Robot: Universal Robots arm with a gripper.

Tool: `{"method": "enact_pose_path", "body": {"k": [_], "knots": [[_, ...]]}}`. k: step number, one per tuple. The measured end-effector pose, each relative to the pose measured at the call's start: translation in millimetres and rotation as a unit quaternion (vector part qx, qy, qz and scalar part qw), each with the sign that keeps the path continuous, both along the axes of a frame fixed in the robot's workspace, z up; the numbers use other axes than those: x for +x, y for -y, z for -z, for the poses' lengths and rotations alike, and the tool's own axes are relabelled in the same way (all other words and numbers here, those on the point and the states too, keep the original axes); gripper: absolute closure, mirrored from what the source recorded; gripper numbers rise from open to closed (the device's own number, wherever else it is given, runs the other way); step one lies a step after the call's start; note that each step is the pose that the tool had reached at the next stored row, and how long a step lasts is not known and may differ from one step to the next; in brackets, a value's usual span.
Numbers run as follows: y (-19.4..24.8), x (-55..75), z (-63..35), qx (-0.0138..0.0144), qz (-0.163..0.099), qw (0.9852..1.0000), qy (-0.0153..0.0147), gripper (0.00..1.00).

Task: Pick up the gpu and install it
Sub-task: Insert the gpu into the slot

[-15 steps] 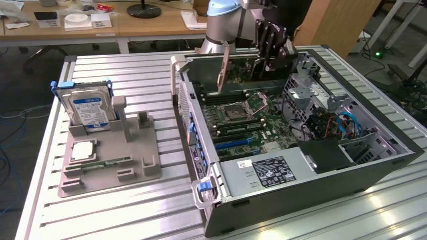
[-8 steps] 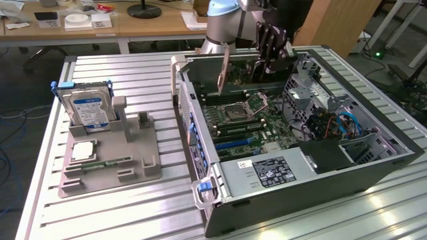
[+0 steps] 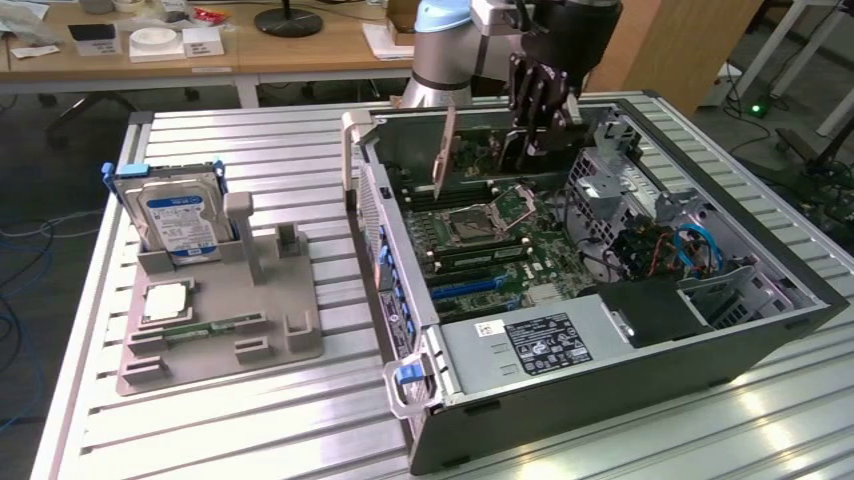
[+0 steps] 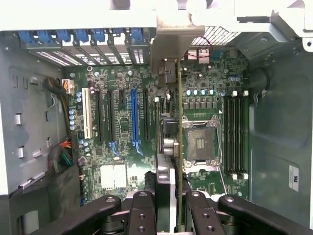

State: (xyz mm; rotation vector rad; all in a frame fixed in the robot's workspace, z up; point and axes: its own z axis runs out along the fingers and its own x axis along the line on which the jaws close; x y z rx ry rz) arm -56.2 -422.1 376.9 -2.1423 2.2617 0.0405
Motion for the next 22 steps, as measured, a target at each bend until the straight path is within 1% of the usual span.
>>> {"method": "enact_pose_path", "body": {"k": [3,6,12,18,22], "knots": [[0.4,-0.2,5.0,-0.0001,0.000,1.0000,0.0000,0.72],[3.1,-0.3,7.7,0.0000,0.000,1.0000,-0.0001,0.72],[8.3,-0.2,9.9,0.0000,0.000,1.0000,0.0000,0.72],[9.8,-1.4,18.9,0.0000,-0.016,0.9999,-0.0003,0.72],[10.2,-1.6,24.3,0.0001,-0.017,0.9999,-0.0004,0.72]]}}
